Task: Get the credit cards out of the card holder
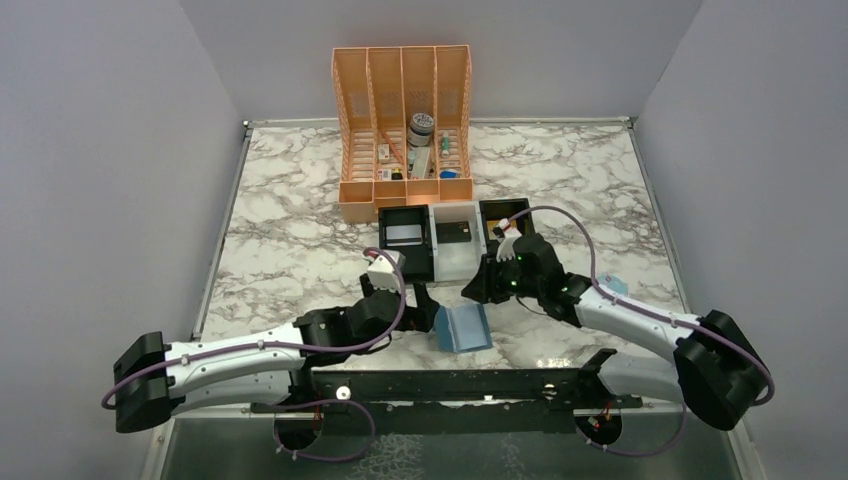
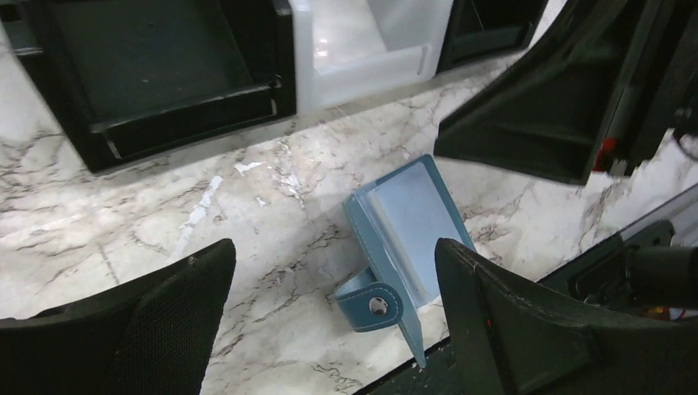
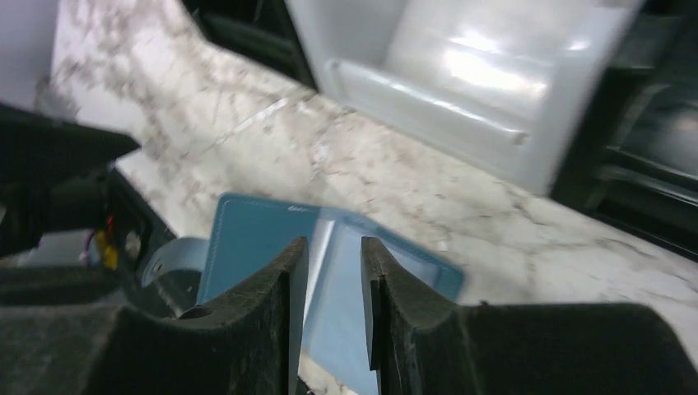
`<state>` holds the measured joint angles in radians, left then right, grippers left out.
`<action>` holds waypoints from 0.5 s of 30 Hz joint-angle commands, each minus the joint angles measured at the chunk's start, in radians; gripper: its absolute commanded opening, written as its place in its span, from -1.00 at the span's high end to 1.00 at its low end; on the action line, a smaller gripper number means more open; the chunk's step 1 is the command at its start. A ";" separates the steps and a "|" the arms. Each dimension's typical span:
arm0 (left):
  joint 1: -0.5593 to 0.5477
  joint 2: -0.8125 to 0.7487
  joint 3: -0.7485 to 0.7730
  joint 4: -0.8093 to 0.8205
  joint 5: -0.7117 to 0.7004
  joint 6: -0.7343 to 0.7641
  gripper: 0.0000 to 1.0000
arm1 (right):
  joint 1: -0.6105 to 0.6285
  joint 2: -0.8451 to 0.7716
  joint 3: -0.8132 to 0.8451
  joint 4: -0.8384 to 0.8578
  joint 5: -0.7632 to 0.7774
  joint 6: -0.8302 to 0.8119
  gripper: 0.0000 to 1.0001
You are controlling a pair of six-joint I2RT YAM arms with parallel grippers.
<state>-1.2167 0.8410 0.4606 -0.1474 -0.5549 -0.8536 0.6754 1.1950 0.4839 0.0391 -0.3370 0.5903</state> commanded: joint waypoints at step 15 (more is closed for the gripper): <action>0.011 0.227 -0.018 0.135 0.182 0.030 0.24 | 0.003 -0.126 -0.058 -0.153 0.032 0.045 0.35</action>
<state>-1.2102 1.0657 0.4740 -0.0517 -0.4007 -0.8169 0.6750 1.0485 0.4519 -0.1280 -0.1722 0.6037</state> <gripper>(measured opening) 0.444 0.322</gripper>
